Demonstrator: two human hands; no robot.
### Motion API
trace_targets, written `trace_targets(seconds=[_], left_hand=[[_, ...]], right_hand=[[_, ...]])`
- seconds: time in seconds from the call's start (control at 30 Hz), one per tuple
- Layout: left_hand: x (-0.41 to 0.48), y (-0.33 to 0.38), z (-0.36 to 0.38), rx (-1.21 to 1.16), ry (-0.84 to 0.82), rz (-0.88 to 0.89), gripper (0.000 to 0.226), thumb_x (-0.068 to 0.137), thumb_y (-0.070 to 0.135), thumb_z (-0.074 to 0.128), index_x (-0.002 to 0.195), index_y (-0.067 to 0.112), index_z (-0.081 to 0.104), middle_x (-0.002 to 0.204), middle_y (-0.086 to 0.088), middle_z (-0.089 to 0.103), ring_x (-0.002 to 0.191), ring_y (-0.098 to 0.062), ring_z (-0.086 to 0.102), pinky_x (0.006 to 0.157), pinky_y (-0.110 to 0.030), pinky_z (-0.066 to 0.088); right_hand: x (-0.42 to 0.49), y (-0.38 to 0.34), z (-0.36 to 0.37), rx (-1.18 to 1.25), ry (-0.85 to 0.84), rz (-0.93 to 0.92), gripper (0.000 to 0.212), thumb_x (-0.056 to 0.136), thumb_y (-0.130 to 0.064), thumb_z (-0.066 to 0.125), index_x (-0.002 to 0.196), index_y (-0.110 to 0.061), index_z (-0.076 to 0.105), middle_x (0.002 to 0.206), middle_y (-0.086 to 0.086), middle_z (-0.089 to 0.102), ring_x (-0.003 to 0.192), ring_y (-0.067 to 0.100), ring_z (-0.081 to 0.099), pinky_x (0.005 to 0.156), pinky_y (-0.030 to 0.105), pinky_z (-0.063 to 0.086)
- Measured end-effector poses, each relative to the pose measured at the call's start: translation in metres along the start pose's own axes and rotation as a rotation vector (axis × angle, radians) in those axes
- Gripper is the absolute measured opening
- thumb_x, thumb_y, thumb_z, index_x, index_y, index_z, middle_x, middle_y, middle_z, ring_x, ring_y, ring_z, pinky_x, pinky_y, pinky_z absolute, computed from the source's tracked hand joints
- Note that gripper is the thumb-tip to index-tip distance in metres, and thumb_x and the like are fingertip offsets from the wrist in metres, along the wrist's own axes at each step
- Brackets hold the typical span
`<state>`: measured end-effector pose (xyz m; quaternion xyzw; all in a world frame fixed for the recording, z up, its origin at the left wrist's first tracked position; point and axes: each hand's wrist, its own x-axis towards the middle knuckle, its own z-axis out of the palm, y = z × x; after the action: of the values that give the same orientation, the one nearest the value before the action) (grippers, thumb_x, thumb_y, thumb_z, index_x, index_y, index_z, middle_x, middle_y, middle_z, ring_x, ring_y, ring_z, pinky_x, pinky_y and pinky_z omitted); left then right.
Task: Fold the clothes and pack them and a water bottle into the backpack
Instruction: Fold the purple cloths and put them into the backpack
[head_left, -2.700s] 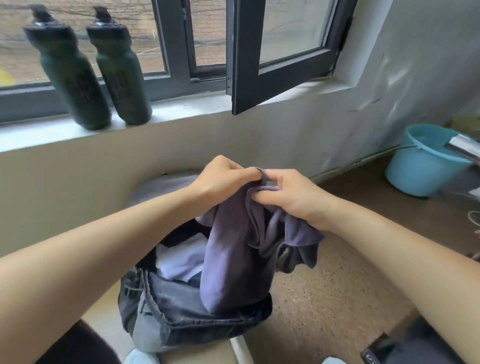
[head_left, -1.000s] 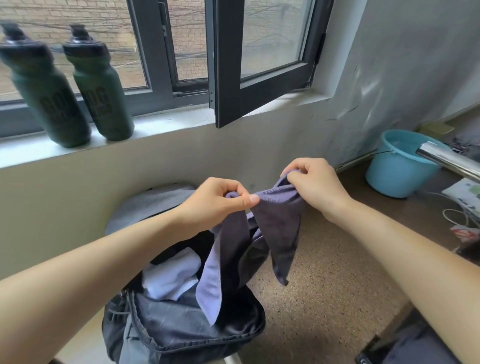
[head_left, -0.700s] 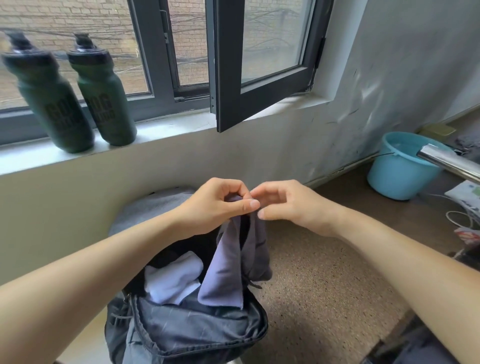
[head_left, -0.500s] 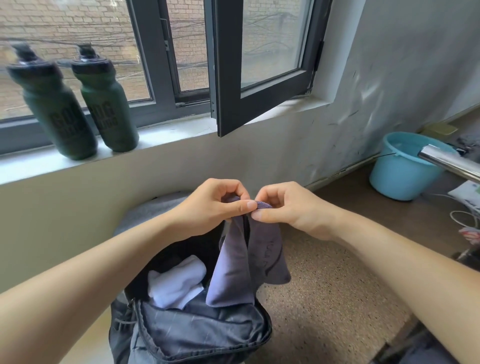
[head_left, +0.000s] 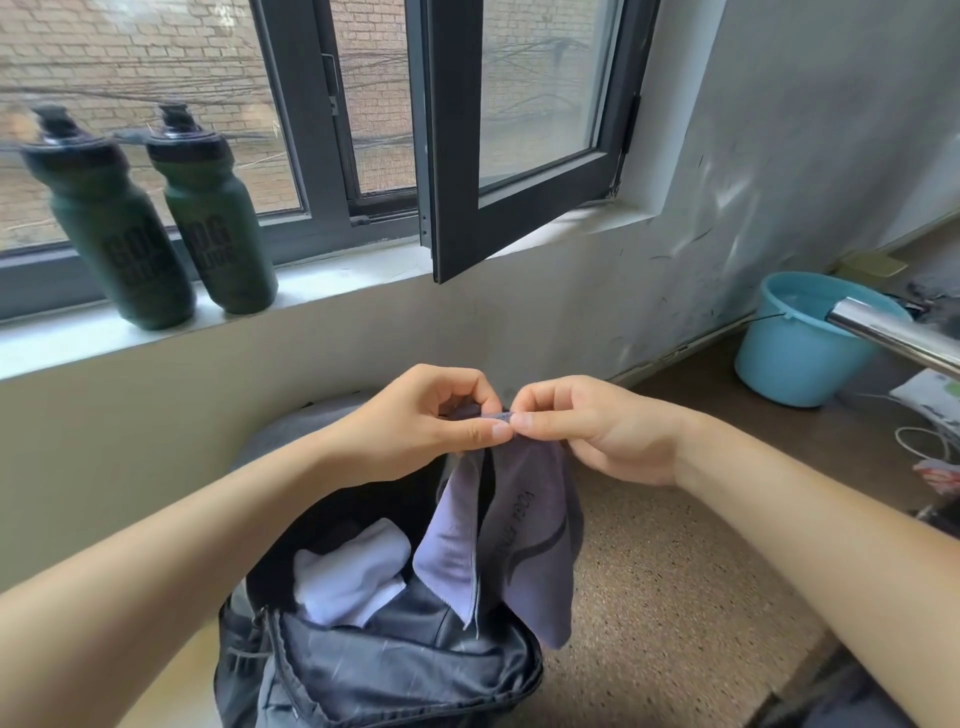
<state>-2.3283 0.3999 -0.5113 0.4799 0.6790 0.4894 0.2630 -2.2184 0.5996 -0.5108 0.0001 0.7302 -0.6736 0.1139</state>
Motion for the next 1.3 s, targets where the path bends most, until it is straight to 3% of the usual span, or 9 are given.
trace_targets(seconds=[0.27, 0.4, 0.53, 0.67, 0.83, 0.97, 1.1, 1.17, 1.3], left_hand=[[-0.002, 0.0, 0.0, 0.089, 0.01, -0.001, 0.009, 0.093, 0.014, 0.077, 0.088, 0.015, 0.069, 0.075, 0.0, 0.062, 0.071, -0.011, 0.049, 0.068, -0.025, 0.041], [-0.002, 0.001, -0.001, 0.098, 0.064, 0.001, 0.016, 0.089, 0.005, 0.074, 0.1, 0.016, 0.071, 0.098, -0.015, 0.072, 0.081, -0.028, 0.064, 0.082, -0.049, 0.055], [-0.003, 0.001, 0.002, 0.04, 0.162, -0.019, 0.031, 0.087, -0.001, 0.077, 0.109, 0.02, 0.07, 0.103, -0.016, 0.07, 0.081, -0.025, 0.064, 0.085, -0.047, 0.056], [-0.002, 0.0, 0.007, -0.043, 0.209, -0.064, 0.033, 0.083, 0.0, 0.083, 0.107, 0.016, 0.07, 0.087, -0.017, 0.071, 0.08, -0.021, 0.065, 0.087, -0.045, 0.055], [0.0, 0.007, 0.017, -0.091, 0.252, -0.041, 0.025, 0.079, -0.002, 0.086, 0.097, 0.008, 0.071, 0.09, -0.024, 0.075, 0.077, -0.023, 0.07, 0.081, -0.037, 0.058], [0.0, 0.011, 0.02, -0.053, 0.298, 0.022, 0.027, 0.079, -0.005, 0.084, 0.095, 0.008, 0.067, 0.086, -0.021, 0.073, 0.07, -0.021, 0.067, 0.071, -0.032, 0.057], [-0.001, 0.013, 0.021, 0.001, 0.295, 0.075, 0.032, 0.078, -0.01, 0.082, 0.098, 0.008, 0.064, 0.082, -0.01, 0.072, 0.065, -0.015, 0.064, 0.072, -0.033, 0.056], [-0.002, 0.015, 0.022, 0.007, 0.287, 0.104, 0.034, 0.078, -0.01, 0.082, 0.097, 0.01, 0.063, 0.082, -0.009, 0.071, 0.065, -0.015, 0.065, 0.072, -0.033, 0.056], [-0.003, 0.017, 0.025, 0.032, 0.293, 0.153, 0.035, 0.079, -0.013, 0.079, 0.096, 0.014, 0.063, 0.079, 0.0, 0.07, 0.064, -0.013, 0.062, 0.07, -0.029, 0.056]], right_hand=[[-0.005, 0.002, -0.003, -0.332, 0.135, -0.145, 0.007, 0.092, -0.007, 0.073, 0.089, -0.014, 0.072, 0.081, 0.001, 0.066, 0.079, 0.009, 0.057, 0.074, 0.021, 0.045], [-0.009, -0.004, 0.0, -0.468, 0.192, -0.233, 0.01, 0.092, -0.009, 0.072, 0.09, -0.018, 0.076, 0.08, 0.0, 0.071, 0.078, 0.003, 0.061, 0.075, 0.02, 0.048], [-0.017, -0.012, -0.006, -0.506, 0.165, -0.243, 0.009, 0.092, -0.012, 0.073, 0.092, -0.02, 0.077, 0.086, 0.007, 0.074, 0.08, 0.006, 0.062, 0.076, 0.022, 0.048], [-0.02, -0.012, -0.004, -0.429, 0.091, -0.241, 0.01, 0.093, -0.006, 0.071, 0.096, -0.014, 0.078, 0.091, 0.013, 0.072, 0.084, 0.009, 0.062, 0.08, 0.022, 0.048], [-0.018, -0.008, 0.001, -0.342, 0.161, -0.241, 0.008, 0.093, -0.005, 0.07, 0.098, -0.008, 0.076, 0.083, 0.005, 0.071, 0.08, 0.005, 0.061, 0.077, 0.018, 0.048], [-0.016, -0.008, 0.003, -0.348, 0.287, -0.272, 0.006, 0.093, -0.008, 0.071, 0.098, -0.006, 0.075, 0.091, 0.015, 0.074, 0.082, 0.008, 0.066, 0.079, 0.023, 0.054], [-0.014, -0.002, -0.001, -0.285, 0.346, -0.209, 0.005, 0.094, -0.015, 0.071, 0.097, -0.011, 0.073, 0.077, 0.015, 0.065, 0.073, 0.018, 0.058, 0.071, 0.032, 0.05], [-0.012, -0.001, -0.001, -0.24, 0.334, -0.191, 0.004, 0.094, -0.017, 0.071, 0.097, -0.015, 0.072, 0.088, 0.021, 0.067, 0.08, 0.023, 0.057, 0.077, 0.036, 0.048], [-0.011, 0.0, 0.002, -0.145, 0.234, -0.179, 0.005, 0.098, -0.008, 0.062, 0.097, -0.01, 0.066, 0.098, -0.009, 0.074, 0.098, 0.006, 0.066, 0.086, 0.022, 0.051]])
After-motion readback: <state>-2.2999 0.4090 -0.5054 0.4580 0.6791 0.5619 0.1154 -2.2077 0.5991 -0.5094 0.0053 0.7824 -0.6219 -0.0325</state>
